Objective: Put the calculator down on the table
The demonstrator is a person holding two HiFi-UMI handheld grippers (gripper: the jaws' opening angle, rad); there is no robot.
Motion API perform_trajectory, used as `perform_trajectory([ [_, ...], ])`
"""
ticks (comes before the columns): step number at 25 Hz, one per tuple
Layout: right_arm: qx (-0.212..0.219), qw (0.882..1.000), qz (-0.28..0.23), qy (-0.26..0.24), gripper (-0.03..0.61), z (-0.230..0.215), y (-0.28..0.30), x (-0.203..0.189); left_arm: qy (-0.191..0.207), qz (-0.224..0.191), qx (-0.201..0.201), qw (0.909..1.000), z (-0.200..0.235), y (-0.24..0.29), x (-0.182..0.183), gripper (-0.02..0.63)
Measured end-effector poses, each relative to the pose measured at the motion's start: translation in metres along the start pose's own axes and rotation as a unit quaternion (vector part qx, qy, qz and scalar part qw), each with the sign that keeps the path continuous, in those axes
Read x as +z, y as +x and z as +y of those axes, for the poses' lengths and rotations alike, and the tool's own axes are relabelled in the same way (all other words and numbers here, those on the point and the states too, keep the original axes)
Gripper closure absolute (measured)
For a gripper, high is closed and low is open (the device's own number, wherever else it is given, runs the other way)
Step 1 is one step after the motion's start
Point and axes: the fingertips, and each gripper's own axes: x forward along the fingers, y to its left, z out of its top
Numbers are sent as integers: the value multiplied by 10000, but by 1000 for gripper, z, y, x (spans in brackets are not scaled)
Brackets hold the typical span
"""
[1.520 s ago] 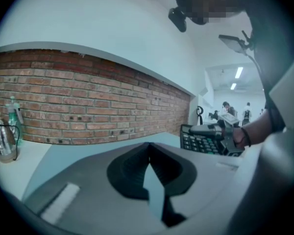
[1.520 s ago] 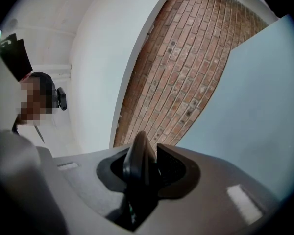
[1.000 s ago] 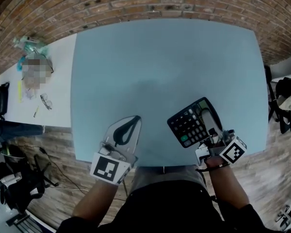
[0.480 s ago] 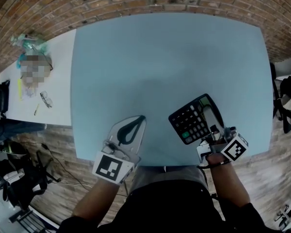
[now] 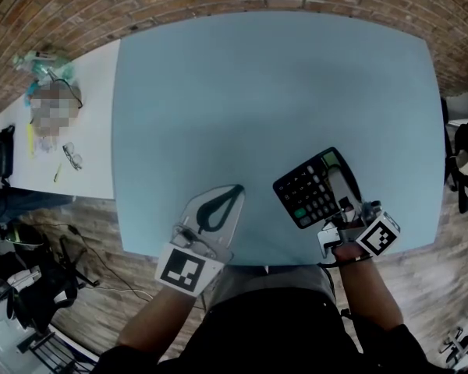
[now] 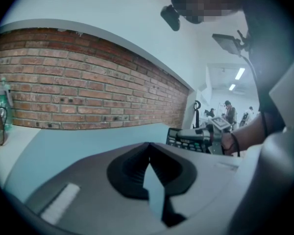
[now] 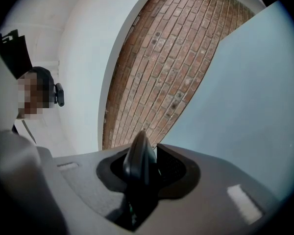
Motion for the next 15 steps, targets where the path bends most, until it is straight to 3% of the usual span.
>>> perform_trajectory([
  [15,-176,9994,293,-46,479,-17,12,-16,-76,177,-152,9997,-1,18,-16,611],
])
